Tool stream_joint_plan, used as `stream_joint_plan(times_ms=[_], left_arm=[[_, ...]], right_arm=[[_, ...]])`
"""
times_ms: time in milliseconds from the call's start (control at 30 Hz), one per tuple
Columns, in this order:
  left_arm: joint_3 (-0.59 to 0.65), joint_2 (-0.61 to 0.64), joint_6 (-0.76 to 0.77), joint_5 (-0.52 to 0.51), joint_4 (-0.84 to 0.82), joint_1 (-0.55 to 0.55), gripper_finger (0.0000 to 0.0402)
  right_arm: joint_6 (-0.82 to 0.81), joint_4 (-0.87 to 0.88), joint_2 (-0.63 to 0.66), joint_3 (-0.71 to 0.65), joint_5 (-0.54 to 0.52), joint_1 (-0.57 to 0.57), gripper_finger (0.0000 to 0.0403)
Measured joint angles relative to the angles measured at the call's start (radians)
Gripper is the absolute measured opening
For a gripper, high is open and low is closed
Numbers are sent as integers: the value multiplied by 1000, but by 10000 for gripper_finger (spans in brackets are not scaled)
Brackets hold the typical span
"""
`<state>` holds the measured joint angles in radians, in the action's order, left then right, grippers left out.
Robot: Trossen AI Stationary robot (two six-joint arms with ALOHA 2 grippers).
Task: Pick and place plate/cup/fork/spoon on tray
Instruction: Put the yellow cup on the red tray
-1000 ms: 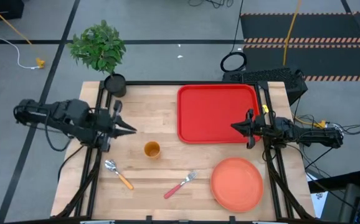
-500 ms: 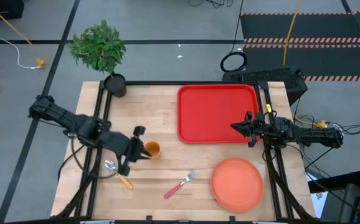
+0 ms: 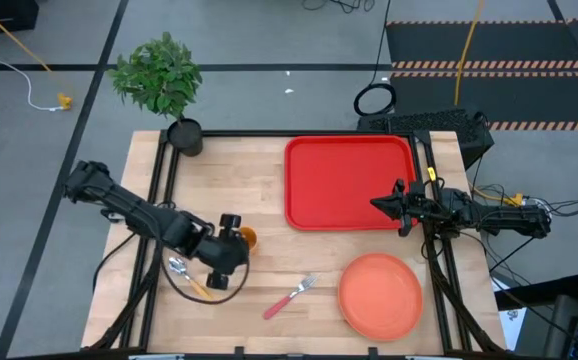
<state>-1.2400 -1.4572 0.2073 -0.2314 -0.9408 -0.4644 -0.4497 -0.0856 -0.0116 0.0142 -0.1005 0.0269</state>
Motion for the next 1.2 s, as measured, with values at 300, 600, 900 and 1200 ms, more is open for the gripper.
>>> stream_joint_plan(times_ms=[300, 600, 900, 1200], left_arm=[[0, -121, 1, -4, -54, 17, 200], [0, -196, -68, -4, -80, 39, 194], [0, -205, -134, 55, -78, 51, 84], [-13, -185, -258, 66, -90, 142, 16]], right_arm=[[34, 0, 0, 0, 0, 0, 0], [35, 0, 0, 0, 1, -1, 0], [35, -5, 0, 0, 30, -1, 0], [-54, -9, 0, 0, 143, -5, 0]])
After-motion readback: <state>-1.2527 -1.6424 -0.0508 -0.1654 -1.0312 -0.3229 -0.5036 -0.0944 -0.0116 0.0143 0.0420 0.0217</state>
